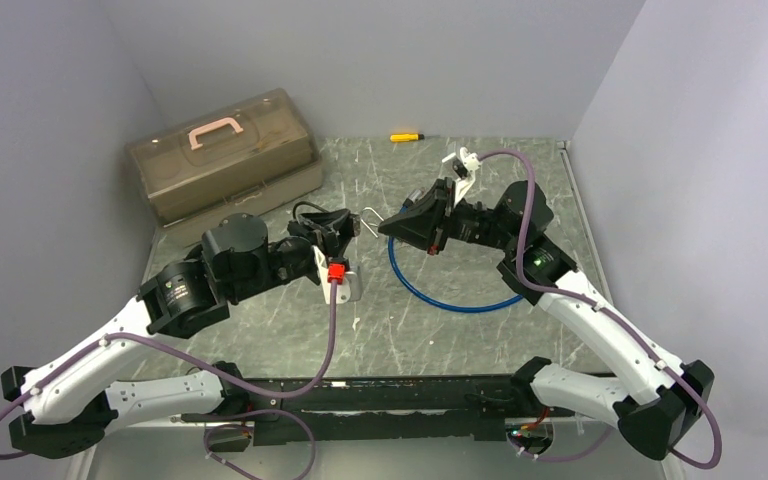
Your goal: Unlock with the key
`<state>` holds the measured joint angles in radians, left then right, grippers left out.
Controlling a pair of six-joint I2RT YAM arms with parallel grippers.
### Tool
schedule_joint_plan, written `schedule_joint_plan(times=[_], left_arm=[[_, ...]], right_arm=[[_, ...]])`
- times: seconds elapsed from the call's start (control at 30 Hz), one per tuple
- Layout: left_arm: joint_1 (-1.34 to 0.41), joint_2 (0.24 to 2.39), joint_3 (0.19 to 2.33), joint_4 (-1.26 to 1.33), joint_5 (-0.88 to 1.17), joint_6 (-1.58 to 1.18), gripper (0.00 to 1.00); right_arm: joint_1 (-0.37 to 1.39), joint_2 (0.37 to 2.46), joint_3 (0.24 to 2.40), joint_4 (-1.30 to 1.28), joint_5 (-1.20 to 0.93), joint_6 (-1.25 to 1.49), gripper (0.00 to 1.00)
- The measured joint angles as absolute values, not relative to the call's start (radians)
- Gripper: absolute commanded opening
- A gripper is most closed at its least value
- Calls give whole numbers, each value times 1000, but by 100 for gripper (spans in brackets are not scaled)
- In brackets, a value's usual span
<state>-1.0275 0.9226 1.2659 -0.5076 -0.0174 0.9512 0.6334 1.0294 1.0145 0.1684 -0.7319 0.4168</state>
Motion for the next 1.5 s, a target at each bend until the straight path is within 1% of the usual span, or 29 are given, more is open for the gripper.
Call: schedule_joint_plan(times=[0.33,0.57,0.8,1.5], left_arm=[[-1019,918,1258,-561,18,952,0],[-1000,905,1241,-560,21,952,0],[-994,900,1232,-557,20,951,0],[-990,900,1232,-558,20,951,0]], right_arm=[[637,1068,1093,151,-723,457,0],[683,1093,1114,135,-717,455,0],[714,1107,1117,103,-707,434,0],[724,1123,1117,105,-708,427,0]])
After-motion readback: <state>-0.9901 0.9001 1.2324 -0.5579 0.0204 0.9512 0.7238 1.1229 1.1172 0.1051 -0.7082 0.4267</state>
